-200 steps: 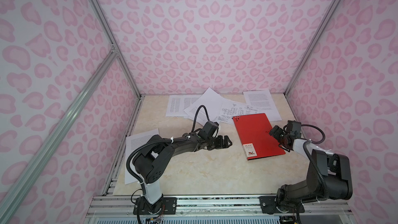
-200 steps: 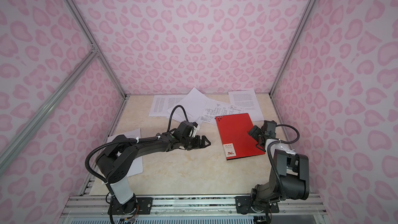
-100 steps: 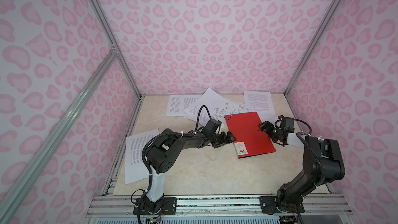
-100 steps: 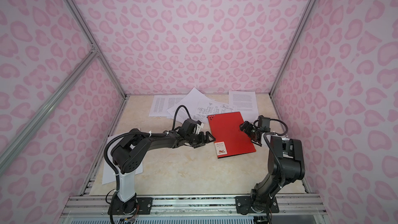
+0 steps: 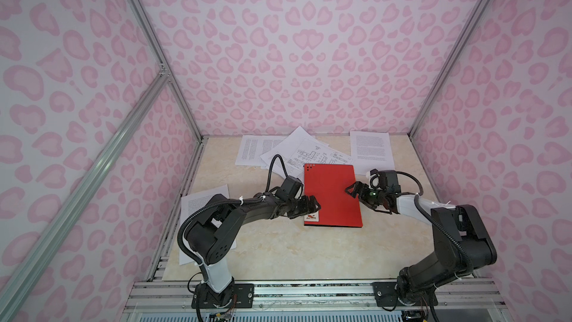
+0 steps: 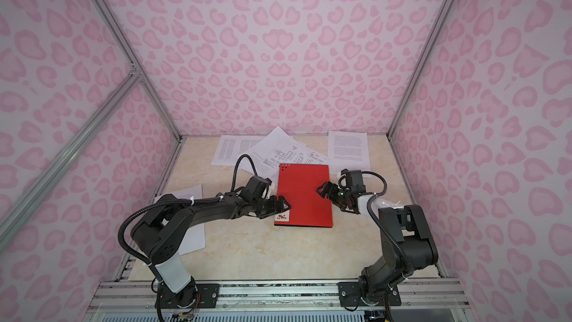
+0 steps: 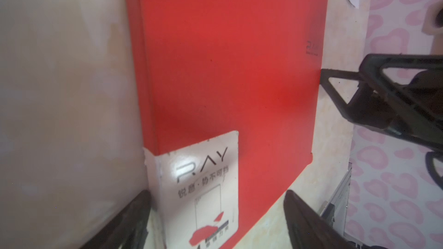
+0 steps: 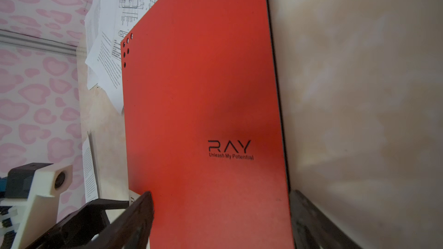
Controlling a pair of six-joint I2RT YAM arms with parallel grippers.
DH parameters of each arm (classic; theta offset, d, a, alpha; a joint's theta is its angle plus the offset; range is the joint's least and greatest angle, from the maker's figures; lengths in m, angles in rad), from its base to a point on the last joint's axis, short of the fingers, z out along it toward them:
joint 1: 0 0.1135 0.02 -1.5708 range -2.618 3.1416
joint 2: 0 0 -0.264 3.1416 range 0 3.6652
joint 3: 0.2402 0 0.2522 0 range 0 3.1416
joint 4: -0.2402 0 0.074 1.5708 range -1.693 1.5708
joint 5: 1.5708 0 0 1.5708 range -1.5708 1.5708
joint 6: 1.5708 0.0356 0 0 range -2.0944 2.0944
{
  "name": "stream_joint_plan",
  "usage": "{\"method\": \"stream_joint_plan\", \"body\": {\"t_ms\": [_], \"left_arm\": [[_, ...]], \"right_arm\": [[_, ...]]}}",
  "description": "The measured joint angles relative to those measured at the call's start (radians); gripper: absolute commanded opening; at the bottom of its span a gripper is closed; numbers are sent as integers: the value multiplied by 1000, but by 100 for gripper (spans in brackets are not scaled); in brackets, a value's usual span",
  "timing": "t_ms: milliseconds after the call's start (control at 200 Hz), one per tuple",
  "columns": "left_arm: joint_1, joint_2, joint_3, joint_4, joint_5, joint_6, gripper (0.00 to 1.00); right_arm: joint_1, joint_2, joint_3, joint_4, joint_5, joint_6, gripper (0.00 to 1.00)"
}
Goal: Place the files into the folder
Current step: 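Move the left gripper to the red folder's edge while the right reaches its cover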
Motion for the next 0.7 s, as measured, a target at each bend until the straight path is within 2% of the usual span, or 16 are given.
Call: {"method": "stream_joint_plan", "body": {"t_ms": [195,470,700], "left_arm": [[7,-10,0,-36,-16,33,77],[7,-5,-7,-39,-6,55,80],[11,-5,-4,-61,-5,60,74]], "right_arm": [[30,7,30,-2,1,2,85],[87,-155,18,-29,43,26,91],[77,32,143,-113,135,-47,90]]}}
